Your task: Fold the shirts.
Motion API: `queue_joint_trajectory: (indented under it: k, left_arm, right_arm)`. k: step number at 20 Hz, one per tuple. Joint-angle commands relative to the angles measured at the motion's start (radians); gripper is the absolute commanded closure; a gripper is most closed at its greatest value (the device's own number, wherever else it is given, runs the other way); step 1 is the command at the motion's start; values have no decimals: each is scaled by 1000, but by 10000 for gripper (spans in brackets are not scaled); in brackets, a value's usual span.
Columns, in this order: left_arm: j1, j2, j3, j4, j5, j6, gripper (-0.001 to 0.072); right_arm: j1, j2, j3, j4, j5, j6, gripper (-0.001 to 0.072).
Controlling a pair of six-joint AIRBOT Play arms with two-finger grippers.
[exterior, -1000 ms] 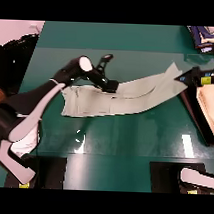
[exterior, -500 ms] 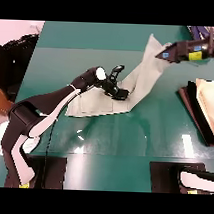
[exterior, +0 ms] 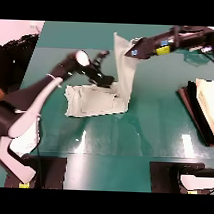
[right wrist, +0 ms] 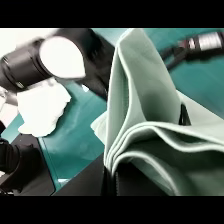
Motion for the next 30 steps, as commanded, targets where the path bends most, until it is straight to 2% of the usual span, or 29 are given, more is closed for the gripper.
queue_joint_trajectory:
  k: [1,5,6,7,8,9,11,12,13,16,20,22,24,28,30]
  left_arm:
    - [152,161,1,214,-104,0,682]
    - [328,344,1,294,-114,0,681]
    - [363,376,1,294,-114,0,681]
    - [390,401,1,294,-115,0,681]
    - [408,419,1,294,-117,0,681]
    - [421,431,1,294,-122,0,681]
    - [422,438,0,298,-135,6,681]
    - [422,438,0,293,-142,8,681]
    - [422,438,0,287,-147,8,681]
    - [422,438,0,283,-156,8,681]
    - [422,436,0,246,-154,8,681]
    - [419,436,0,240,-154,8,681]
    - [419,436,0,227,-153,8,681]
    - [419,436,0,223,-152,8,680]
    - [419,436,0,223,-152,9,681]
  right_arm:
    - [138,-80,44,3,-70,-31,696]
    - [351,-225,109,3,-241,-60,694]
    - [400,-267,137,8,-282,-87,665]
    - [438,-306,171,7,-296,-131,466]
    - [467,-340,203,7,-293,-146,208]
    - [481,-358,214,7,-282,-146,133]
    - [461,-343,178,-8,-244,-142,169]
    - [433,-317,139,-35,-223,-120,220]
    - [397,-285,96,-89,-199,-97,241]
    - [247,-166,-86,-244,-145,-33,241]
    - [8,-32,-392,-293,-187,59,241]
    - [-92,-15,-508,-266,-208,66,235]
    - [-159,-35,-581,-201,-207,65,77]
    - [-183,-152,-617,-41,-190,52,77]
    - [-155,-208,-616,58,-201,-8,78]
